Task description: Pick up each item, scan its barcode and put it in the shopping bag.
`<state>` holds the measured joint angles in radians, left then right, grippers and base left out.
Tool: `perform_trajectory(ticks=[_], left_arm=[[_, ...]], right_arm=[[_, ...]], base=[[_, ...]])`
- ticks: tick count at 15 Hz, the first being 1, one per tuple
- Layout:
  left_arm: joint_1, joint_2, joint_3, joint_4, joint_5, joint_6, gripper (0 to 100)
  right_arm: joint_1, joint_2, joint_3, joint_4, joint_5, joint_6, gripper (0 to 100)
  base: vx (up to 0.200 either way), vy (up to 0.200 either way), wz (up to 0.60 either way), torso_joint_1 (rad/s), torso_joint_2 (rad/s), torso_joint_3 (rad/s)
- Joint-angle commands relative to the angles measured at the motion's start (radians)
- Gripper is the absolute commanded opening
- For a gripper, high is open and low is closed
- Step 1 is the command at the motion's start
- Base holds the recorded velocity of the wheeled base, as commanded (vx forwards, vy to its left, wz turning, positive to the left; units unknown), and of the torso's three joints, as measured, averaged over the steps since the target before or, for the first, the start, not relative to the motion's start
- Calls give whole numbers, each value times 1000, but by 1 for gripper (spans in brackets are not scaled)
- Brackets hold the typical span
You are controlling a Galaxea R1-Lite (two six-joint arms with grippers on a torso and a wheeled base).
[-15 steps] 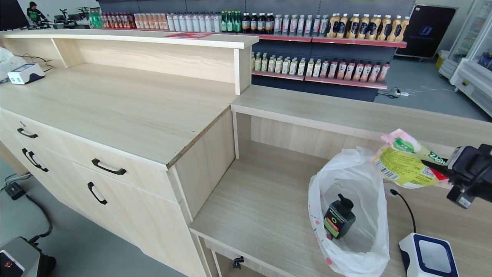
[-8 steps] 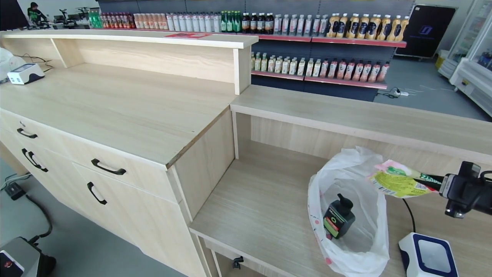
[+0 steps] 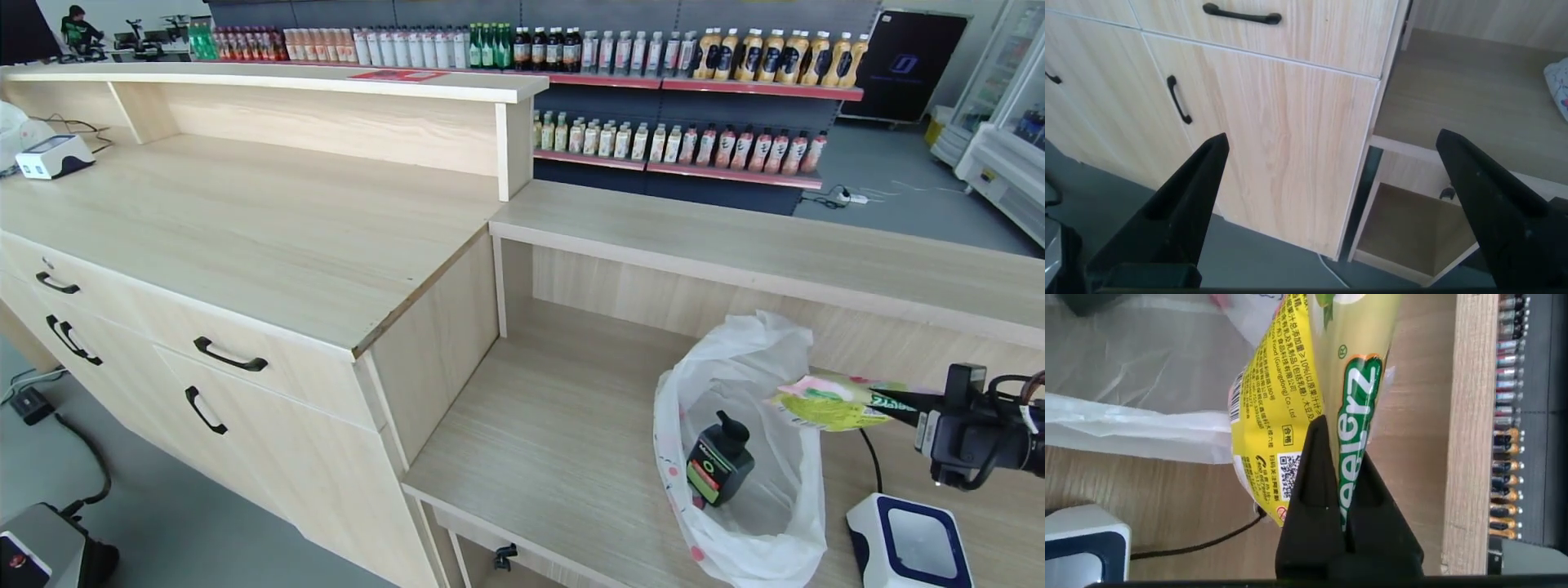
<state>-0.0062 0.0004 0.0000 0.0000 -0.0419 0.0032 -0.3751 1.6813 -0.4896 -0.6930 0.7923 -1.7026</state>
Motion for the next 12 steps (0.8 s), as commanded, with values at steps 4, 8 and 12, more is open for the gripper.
perform_trajectory(ticks=[4,8,12], left_arm=[[0,1,0,0,-1,0,100],[0,1,0,0,0,0,100],[0,1,0,0,0,0,100]], right_arm=[[-91,23,2,0,73,-124,0],[-197,-28,11,33,146,-164,0],[-274,-112,11,236,209,-290,0]], base=[[0,0,0,0,0,0],[0,0,0,0,0,0],[0,0,0,0,0,0]])
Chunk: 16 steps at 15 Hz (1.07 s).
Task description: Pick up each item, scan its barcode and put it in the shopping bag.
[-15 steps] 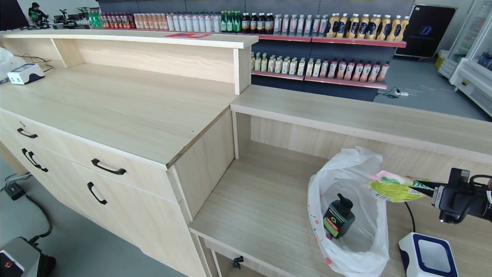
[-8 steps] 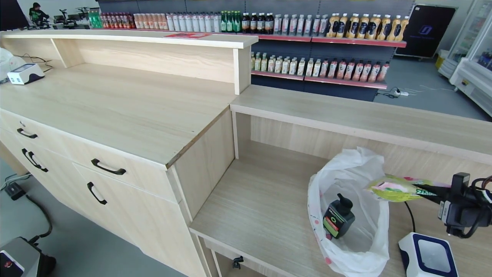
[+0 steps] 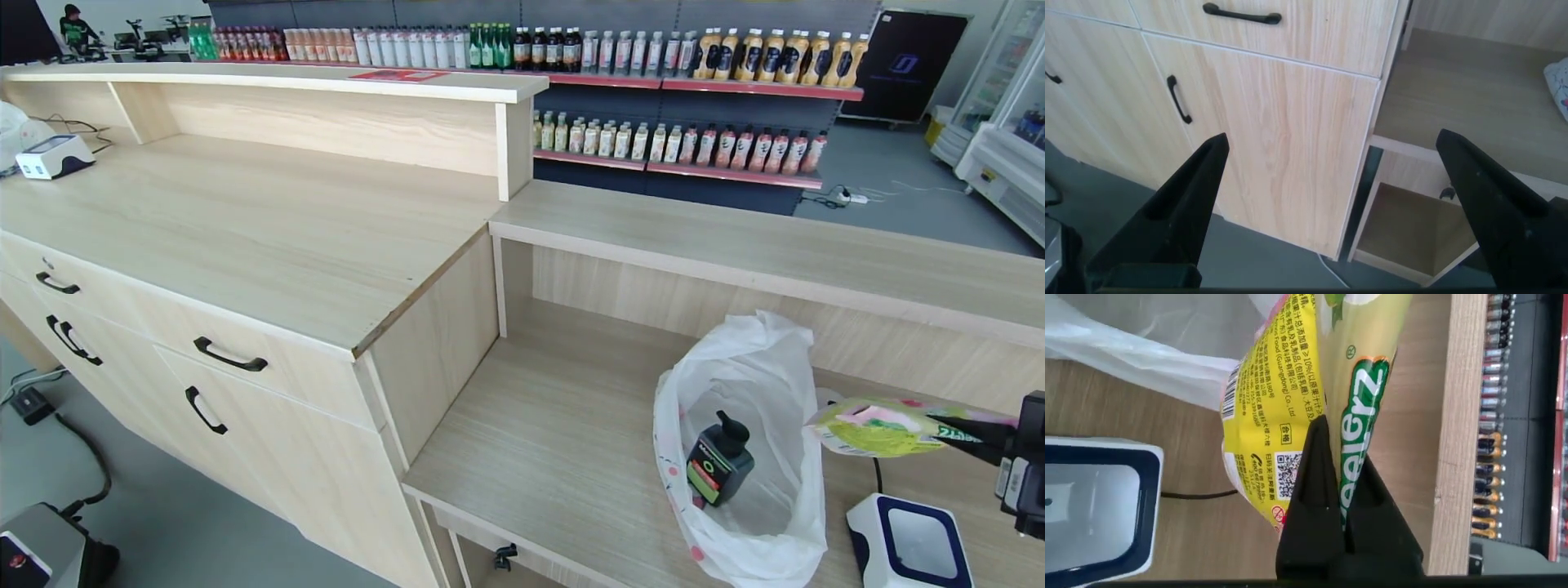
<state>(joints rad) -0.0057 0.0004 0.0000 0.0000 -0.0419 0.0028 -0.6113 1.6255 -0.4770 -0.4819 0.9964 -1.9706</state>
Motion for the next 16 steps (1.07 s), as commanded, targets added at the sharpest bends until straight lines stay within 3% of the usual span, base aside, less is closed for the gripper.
perform_trajectory(ticks=[1,3,16], left_arm=[[0,1,0,0,0,0,100],[0,1,0,0,0,0,100],[0,1,0,0,-1,0,100]], right_arm=[[-71,-75,-2,77,13,-71,0],[-104,-88,-9,161,30,-146,0],[-199,-127,-20,160,31,-235,0]], base=[[0,0,0,0,0,0],[0,0,0,0,0,0],[0,0,0,0,0,0]])
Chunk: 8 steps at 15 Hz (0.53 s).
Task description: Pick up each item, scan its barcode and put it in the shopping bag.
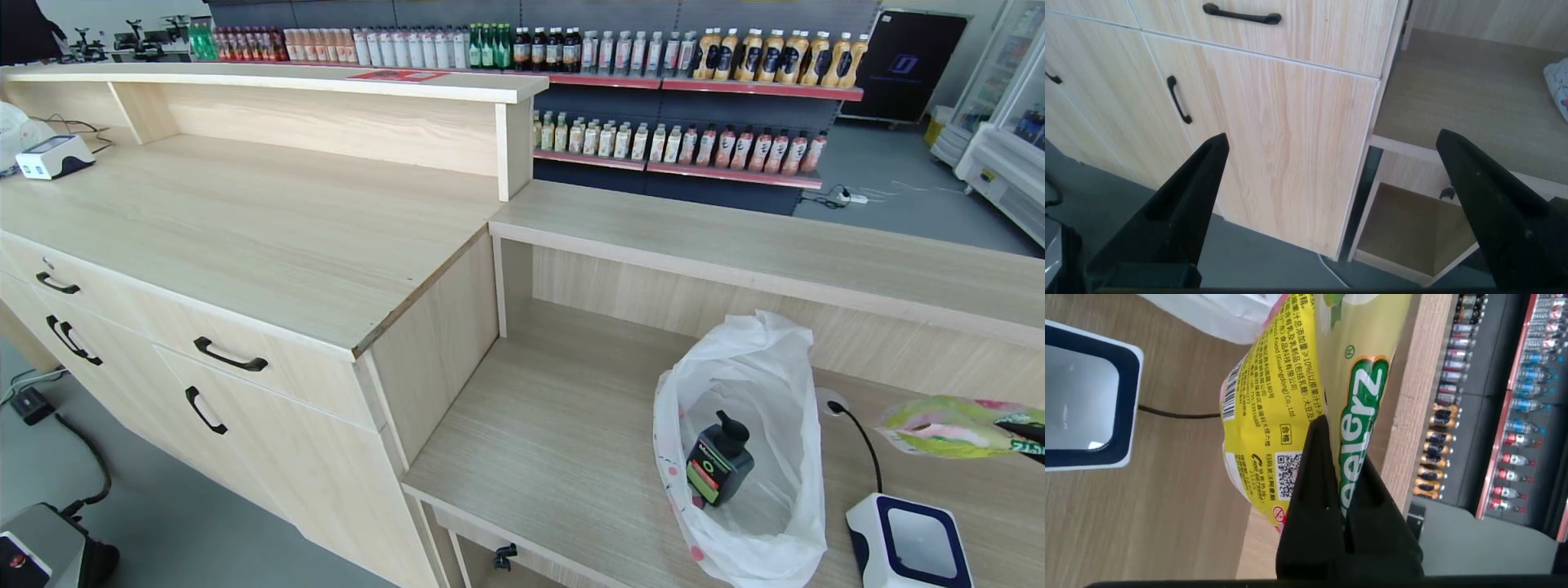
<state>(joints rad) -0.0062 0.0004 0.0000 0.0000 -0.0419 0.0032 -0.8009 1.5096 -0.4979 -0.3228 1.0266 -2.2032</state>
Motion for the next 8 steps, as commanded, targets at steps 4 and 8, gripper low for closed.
perform_trajectory(ticks=[4,8], left_arm=[[0,1,0,0,0,0,100],[0,1,0,0,0,0,100]], right_arm=[[-37,-28,12,4,1,-13,0],[-37,-38,19,31,1,-30,0]], base=[[0,0,0,0,0,0],[0,0,0,0,0,0]])
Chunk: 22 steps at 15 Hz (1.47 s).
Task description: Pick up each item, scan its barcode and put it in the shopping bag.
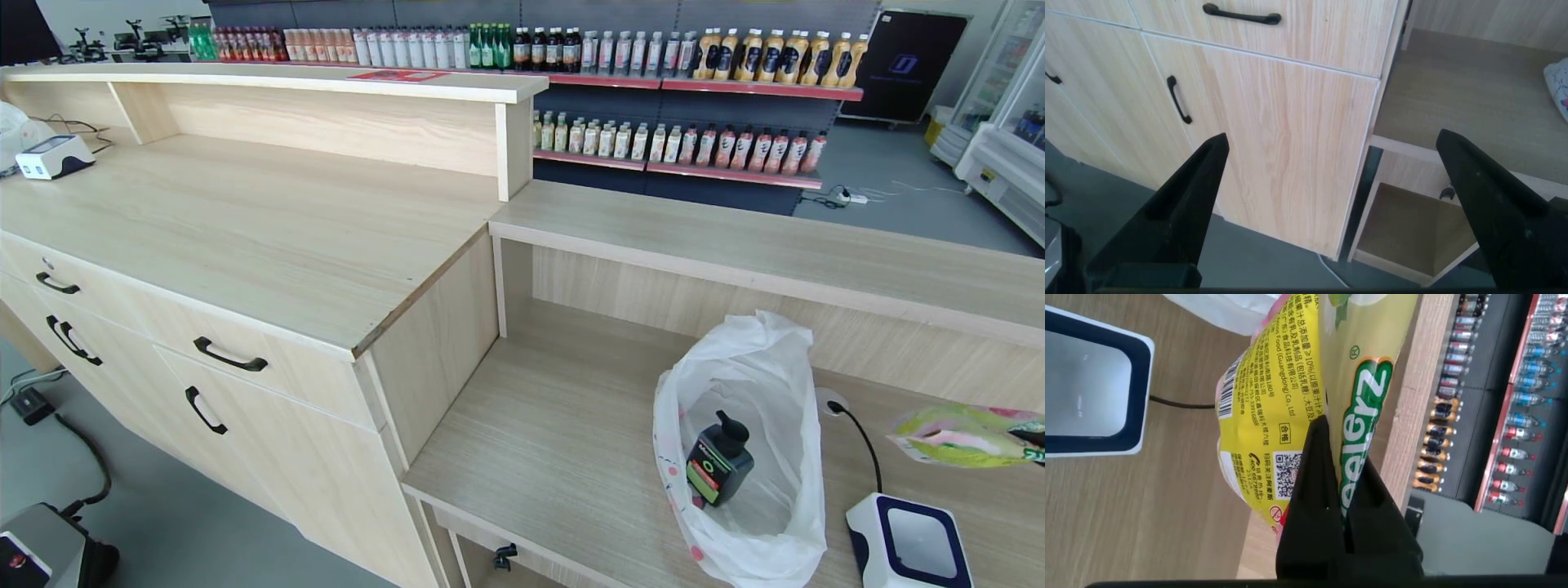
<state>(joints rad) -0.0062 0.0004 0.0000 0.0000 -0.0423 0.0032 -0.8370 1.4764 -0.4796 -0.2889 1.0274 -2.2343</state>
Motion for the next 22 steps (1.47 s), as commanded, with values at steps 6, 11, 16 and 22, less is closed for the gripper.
perform_trajectory(ticks=[6,11,16,22], left_arm=[[0,1,0,0,1,0,100],[0,1,0,0,-1,0,100],[0,1,0,0,1,0,100],[0,1,0,0,-1,0,100]], right_arm=[[-4,-11,1,56,0,-35,0],[-5,-7,1,56,0,-39,0],[-5,-8,1,57,0,-39,0],[-7,-1,3,57,-1,-39,0]], base=[[0,0,0,0,0,0],[0,0,0,0,0,0],[0,0,0,0,0,0],[0,0,0,0,0,0]])
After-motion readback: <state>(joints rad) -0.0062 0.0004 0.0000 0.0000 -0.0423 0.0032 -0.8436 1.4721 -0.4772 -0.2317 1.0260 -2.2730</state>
